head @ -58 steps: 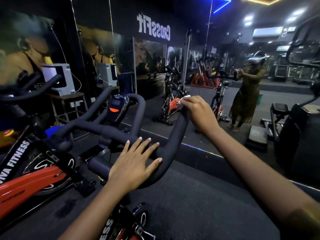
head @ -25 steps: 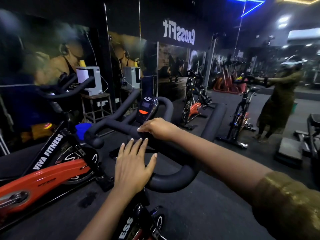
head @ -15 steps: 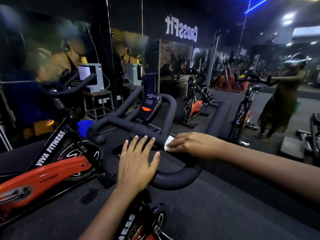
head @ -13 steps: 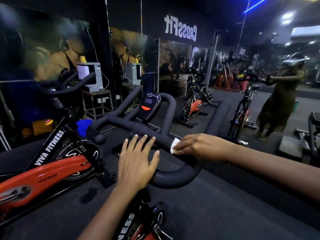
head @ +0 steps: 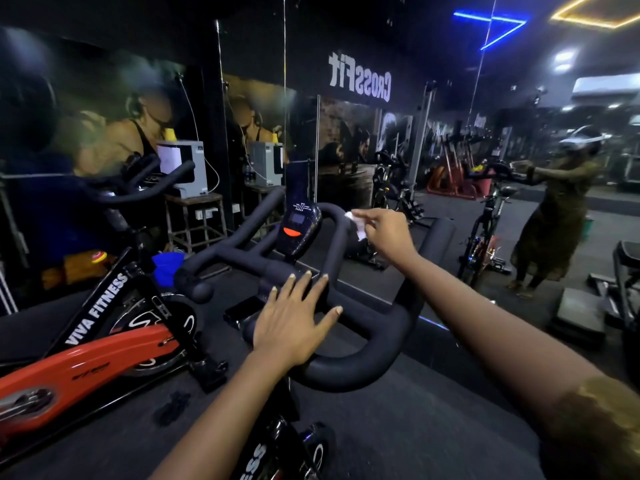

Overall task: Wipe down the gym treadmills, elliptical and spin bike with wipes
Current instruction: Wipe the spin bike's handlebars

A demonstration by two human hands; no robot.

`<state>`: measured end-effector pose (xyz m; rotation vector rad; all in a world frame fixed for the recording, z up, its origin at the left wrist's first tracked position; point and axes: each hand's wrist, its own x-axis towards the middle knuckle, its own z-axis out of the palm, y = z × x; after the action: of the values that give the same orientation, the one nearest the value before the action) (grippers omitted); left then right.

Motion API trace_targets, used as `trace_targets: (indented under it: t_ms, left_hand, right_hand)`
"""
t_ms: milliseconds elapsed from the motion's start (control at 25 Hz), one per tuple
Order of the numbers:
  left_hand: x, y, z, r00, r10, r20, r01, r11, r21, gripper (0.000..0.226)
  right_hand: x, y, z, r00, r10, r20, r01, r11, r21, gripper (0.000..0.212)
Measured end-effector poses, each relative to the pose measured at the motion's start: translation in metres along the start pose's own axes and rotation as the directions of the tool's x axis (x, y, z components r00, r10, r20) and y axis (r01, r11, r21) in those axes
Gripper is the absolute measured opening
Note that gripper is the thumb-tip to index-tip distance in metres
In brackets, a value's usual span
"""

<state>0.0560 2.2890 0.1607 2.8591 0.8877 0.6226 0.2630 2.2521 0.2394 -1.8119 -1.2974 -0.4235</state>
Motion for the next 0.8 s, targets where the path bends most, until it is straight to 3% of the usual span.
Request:
trace_targets:
  t_ms: [120,280,440,480,560,680,720,800]
  left_hand:
    - [0.0,-0.001,0.004,0.999,0.006,0.035,-0.009,0.995,0.104,0.062]
    - [0.001,-0.001,0.005,0.999,0.015,0.03,-0.018,0.994,0.11,0.059]
    - [0.001,0.0,0.005,1.0,0.012,0.01,-0.013,0.993,0.118,0.058]
    - [0.001,0.0,0.005,1.0,0.012,0.007,-0.012,0.994,0.113,0.058]
    - [0.001,0.0,0.004,1.0,0.012,0.007,-0.013,0.996,0.092,0.057]
    - [0.0,0.001,0.003,1.0,0.004,-0.004,-0.004,0.998,0.064,0.055]
    - [0.0,0.0,0.002,1.0,0.004,-0.011,-0.003,0.998,0.058,0.055]
    - [0.0,-0.001,0.002,1.0,0.002,-0.019,-0.001,0.999,0.049,0.054]
  right_hand:
    - [0.014,0.001,0.027,0.997,0.07,0.03,-0.07,0.997,-0.03,0.027]
    - [-0.031,-0.005,0.035,0.986,-0.136,0.095,0.153,0.969,-0.193,0.032]
    - [-0.077,-0.012,0.026,0.902,-0.356,0.243,0.381,0.922,-0.064,0.032]
    - [-0.075,-0.011,0.022,0.886,-0.372,0.276,0.394,0.919,-0.027,0.032]
    - [-0.053,-0.011,0.011,0.926,-0.281,0.251,0.276,0.959,0.058,0.033]
    - [0.008,-0.001,0.004,0.99,-0.139,-0.033,0.139,0.99,0.011,0.031]
    - [0.029,0.001,0.007,0.987,-0.154,-0.041,0.152,0.987,-0.05,0.027]
    - [0.059,0.002,0.019,0.957,-0.253,0.139,0.277,0.941,-0.193,0.029]
